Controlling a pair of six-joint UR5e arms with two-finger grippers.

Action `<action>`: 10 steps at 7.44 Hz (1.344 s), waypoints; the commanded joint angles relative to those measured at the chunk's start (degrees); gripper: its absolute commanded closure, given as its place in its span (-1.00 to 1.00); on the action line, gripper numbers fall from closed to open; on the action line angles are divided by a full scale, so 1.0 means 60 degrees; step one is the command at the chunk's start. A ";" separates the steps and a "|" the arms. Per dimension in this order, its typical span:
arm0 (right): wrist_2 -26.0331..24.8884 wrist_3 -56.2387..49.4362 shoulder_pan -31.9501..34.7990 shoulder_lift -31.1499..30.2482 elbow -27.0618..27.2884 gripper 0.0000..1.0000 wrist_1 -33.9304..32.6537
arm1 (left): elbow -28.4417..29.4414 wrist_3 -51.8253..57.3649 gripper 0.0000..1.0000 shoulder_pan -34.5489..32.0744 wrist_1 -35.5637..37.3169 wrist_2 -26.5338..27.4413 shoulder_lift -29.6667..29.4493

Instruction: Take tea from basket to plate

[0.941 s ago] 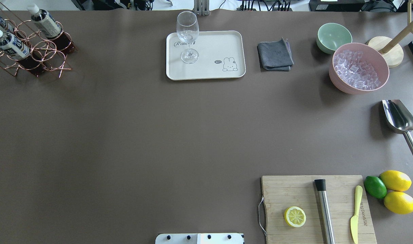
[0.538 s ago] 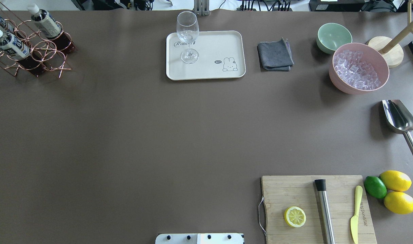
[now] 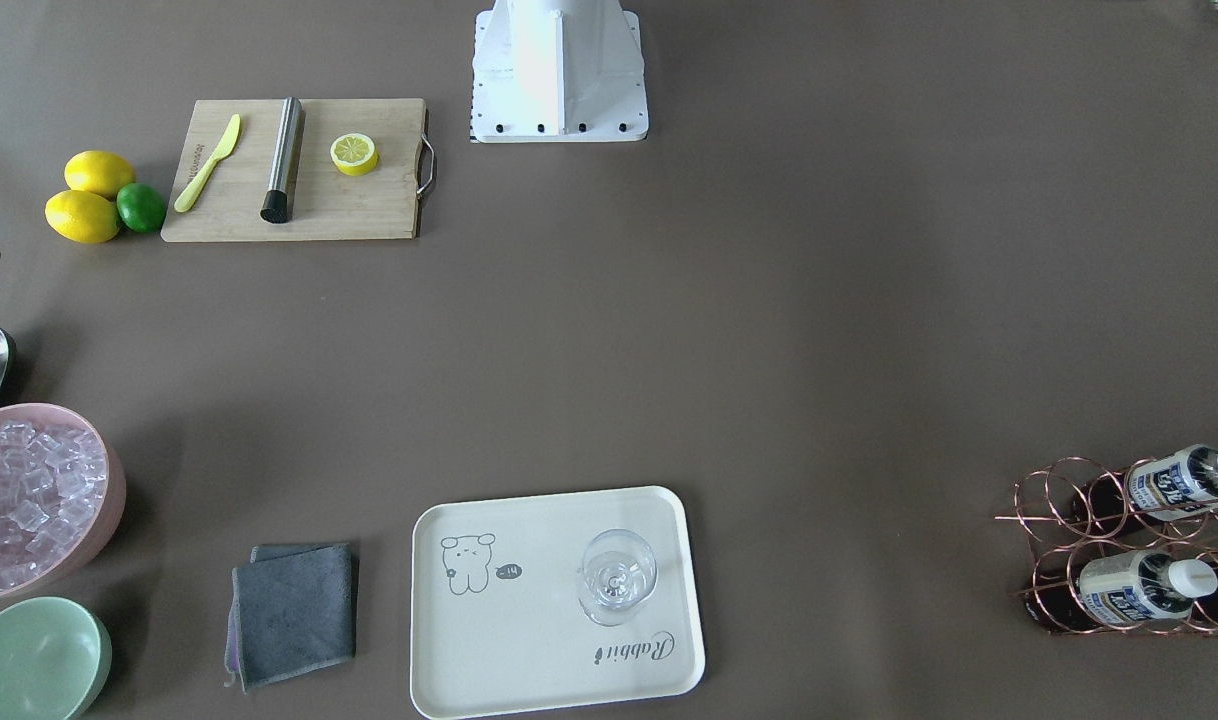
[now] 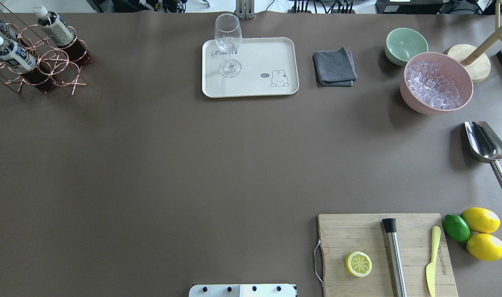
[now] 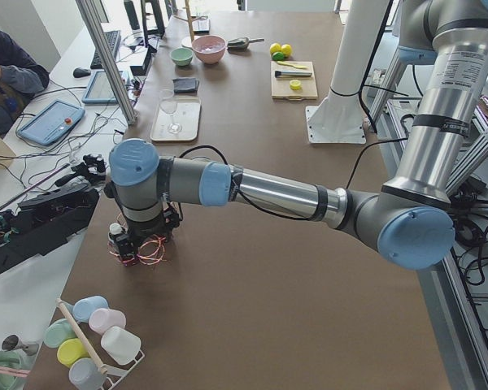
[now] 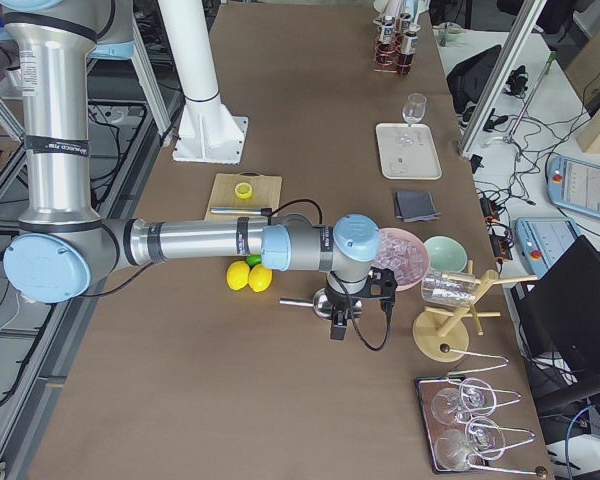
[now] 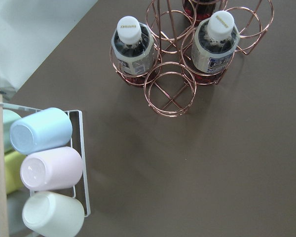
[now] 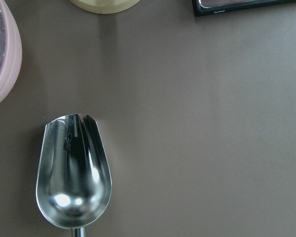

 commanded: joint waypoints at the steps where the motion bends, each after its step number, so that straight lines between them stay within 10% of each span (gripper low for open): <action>1: 0.0000 0.0000 0.0016 0.0000 0.0000 -1.00 0.0000 | 0.1012 0.1363 -0.86 0.0061 0.0007 -0.0009 -0.1338; 10: 0.0014 0.0000 0.0045 -0.0014 0.0015 -1.00 0.0000 | 0.1202 0.2800 -0.88 0.1584 0.0535 -0.0918 -0.2556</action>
